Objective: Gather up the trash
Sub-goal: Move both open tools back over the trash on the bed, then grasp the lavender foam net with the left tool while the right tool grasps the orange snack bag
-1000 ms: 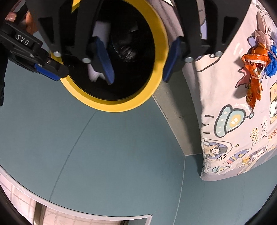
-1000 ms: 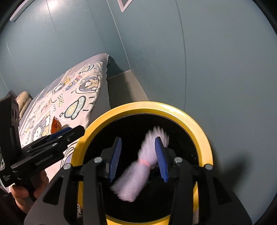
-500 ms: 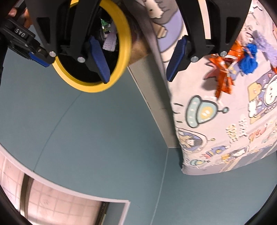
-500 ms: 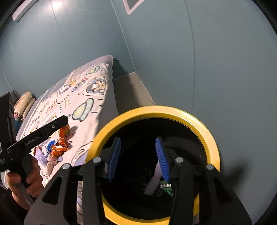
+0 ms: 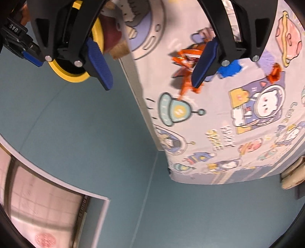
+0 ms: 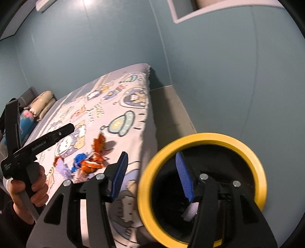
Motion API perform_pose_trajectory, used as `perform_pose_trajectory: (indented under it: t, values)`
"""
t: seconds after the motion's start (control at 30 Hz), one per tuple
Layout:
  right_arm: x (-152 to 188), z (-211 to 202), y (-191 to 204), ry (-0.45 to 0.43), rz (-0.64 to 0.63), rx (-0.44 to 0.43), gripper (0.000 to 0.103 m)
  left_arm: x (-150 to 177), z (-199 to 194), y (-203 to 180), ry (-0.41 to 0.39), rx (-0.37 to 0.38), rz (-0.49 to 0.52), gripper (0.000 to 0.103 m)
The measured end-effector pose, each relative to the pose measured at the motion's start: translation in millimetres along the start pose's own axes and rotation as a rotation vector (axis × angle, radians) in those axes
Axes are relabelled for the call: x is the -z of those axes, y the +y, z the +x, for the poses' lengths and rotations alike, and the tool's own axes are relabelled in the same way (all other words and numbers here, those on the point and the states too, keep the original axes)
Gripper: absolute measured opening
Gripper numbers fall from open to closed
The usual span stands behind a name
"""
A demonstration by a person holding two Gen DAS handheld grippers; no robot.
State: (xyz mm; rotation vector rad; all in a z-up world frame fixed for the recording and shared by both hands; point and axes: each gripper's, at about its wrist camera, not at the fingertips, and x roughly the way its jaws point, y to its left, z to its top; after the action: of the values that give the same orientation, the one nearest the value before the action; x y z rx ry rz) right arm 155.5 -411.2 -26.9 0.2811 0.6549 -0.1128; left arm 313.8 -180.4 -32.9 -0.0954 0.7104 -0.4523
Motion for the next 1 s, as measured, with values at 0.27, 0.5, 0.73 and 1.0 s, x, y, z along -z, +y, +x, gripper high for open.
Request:
perform_pose_trajectory:
  t: [0.27, 0.5, 0.73, 1.0]
  values:
    - [-5.6, 5.7, 46.9, 0.011, -0.055, -0.069, 0.055, -4.2, -24.8, 52.8, -0.020, -0.091, -0.052, 0.086]
    - [-6.7, 22.3, 89.8, 0.034, -0.112, -0.114, 0.055, 1.5, -40.5, 103.0, -0.027, -0.170, -0.113, 0.088]
    - [-3.5, 46.3, 118.8, 0.071, -0.137, -0.140, 0.055, 14.7, -43.8, 152.2, -0.013, -0.243, -0.177, 0.088]
    - [0.3, 83.8, 138.4, 0.116, -0.145, -0.143, 0.055, 34.0, -32.9, 195.0, 0.020, -0.300, -0.249, 0.088]
